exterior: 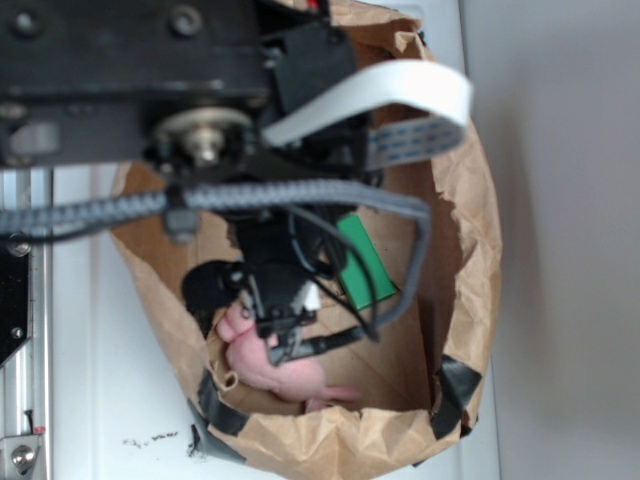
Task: Grab the rock.
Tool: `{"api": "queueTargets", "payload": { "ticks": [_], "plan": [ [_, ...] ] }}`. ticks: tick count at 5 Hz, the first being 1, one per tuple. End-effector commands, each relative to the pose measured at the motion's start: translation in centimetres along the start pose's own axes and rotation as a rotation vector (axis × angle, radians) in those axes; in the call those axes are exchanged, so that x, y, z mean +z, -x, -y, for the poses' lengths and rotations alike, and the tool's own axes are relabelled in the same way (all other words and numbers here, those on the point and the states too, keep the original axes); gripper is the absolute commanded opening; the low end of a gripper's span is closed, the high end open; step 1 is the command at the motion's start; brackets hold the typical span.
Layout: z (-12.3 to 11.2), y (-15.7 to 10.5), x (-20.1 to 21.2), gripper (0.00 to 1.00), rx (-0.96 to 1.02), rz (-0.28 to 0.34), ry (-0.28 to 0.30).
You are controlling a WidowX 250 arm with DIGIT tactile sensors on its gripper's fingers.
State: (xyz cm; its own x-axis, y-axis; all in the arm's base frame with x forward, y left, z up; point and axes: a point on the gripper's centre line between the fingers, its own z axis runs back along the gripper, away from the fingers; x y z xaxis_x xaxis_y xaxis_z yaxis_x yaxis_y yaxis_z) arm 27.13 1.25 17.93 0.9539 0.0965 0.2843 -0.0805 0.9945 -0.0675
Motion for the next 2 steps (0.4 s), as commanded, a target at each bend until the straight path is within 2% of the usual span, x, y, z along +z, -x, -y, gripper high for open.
{"api": "queueTargets", "payload": {
  "ticks": [1, 2],
  "plan": [
    [-0.42, -0.94, 1.43, 0.0, -0.018, 0.061, 0.005],
    [-0.39, -0.73, 1.22, 0.0, -0.019, 0.073, 0.0]
  ]
}}
